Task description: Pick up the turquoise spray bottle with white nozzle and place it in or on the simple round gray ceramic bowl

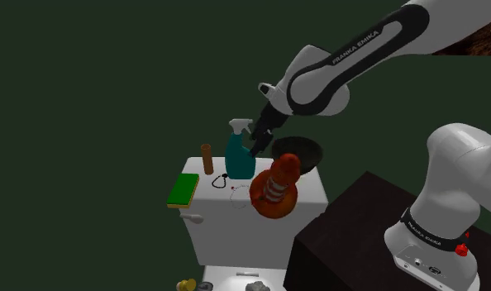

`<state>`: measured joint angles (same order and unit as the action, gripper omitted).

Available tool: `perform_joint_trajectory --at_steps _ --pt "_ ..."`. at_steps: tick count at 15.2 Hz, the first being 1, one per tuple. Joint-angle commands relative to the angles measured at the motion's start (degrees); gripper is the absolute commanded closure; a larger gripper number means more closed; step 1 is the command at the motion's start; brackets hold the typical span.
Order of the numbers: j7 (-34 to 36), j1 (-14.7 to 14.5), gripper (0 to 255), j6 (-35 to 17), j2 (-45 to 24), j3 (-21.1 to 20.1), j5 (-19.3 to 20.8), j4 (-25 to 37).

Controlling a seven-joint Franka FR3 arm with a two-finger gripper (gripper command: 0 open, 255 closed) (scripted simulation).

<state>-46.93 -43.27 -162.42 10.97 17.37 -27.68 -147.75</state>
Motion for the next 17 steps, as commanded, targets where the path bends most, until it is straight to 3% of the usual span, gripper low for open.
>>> perform_joint_trajectory --at_steps 1,6,14,15,17 --pt "-3.18 -2.01 0 -1.22 -2.50 1.03 -3.70 1.13" --pt "-9.17 -4.67 0 -3.21 -7.23 2.10 -11.50 3.17" --pt "-9.15 -4.59 0 -3.20 -7.23 2.01 -11.48 3.16" --pt "-9.15 -4.59 255 -3.20 -7.23 2.01 -11.48 3.16" --pt "-9.15 -4.59 255 -3.20 -7.23 2.01 -11.48 3.16"
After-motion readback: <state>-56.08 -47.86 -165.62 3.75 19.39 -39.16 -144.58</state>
